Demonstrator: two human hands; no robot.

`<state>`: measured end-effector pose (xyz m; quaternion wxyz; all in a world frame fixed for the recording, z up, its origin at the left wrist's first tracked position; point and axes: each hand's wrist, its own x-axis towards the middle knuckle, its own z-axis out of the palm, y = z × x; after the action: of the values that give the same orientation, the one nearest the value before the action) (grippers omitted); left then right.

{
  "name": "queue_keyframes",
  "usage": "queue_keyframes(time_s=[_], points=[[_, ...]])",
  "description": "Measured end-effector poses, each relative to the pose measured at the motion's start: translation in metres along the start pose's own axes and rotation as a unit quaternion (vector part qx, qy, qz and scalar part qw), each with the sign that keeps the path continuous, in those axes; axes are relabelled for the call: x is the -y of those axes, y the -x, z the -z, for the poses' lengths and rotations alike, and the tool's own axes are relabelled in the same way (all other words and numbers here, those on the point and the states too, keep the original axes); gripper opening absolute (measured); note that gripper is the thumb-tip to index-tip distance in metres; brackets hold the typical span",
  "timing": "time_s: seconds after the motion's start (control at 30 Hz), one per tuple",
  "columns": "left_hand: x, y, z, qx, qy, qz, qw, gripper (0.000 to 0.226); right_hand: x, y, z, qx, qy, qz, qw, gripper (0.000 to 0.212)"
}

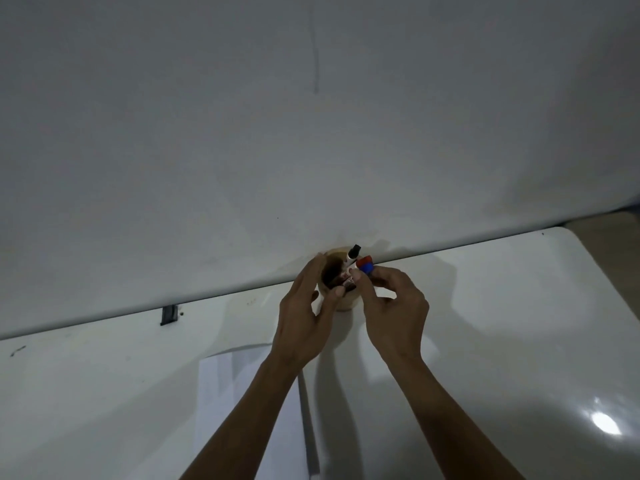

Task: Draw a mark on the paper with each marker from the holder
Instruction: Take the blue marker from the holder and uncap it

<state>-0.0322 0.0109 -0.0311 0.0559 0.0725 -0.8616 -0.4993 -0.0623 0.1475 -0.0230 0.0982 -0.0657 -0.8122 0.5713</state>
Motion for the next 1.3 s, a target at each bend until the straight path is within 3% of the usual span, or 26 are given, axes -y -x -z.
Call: queue_keyframes(time_s=[0.2, 0.33, 0.57, 0.67, 0.77, 0.93, 1.1, 1.3], points=[[0.001, 0.001, -0.004, -0.011, 0.012, -0.008, 1.0, 0.06, 0.011, 0.001, 0.006, -0.016, -0.003, 0.006, 1.0, 0.015], [0.003, 0.002, -0.005, -0.012, 0.01, -0.006, 1.0, 0.059, 0.036, -0.002, 0.027, -0.049, -0.081, -0.013, 0.995, 0.007], [-0.002, 0.004, -0.004, -0.013, 0.005, 0.006, 1.0, 0.051, 0.078, 0.0, 0.069, -0.075, -0.216, 0.066, 0.971, 0.014], [-0.01, 0.015, 0.001, -0.046, -0.005, 0.055, 0.997, 0.056, 0.076, 0.015, 0.067, -0.022, -0.2, -0.001, 0.98, 0.013], [-0.027, 0.043, 0.02, -0.091, 0.063, 0.097, 0.989, 0.047, 0.055, 0.04, 0.057, 0.095, -0.098, -0.07, 0.988, 0.021], [-0.029, 0.098, 0.071, -0.025, 0.059, 0.11, 0.992, 0.035, 0.041, 0.091, 0.039, 0.276, -0.012, -0.102, 0.955, 0.023], [-0.01, 0.14, 0.11, -0.026, 0.061, 0.147, 0.987, 0.023, 0.054, 0.127, 0.019, 0.342, 0.004, -0.097, 0.935, 0.016], [0.01, 0.175, 0.162, -0.096, 0.203, 0.197, 0.954, 0.01, 0.077, 0.151, 0.005, 0.405, 0.049, -0.061, 0.911, 0.027]])
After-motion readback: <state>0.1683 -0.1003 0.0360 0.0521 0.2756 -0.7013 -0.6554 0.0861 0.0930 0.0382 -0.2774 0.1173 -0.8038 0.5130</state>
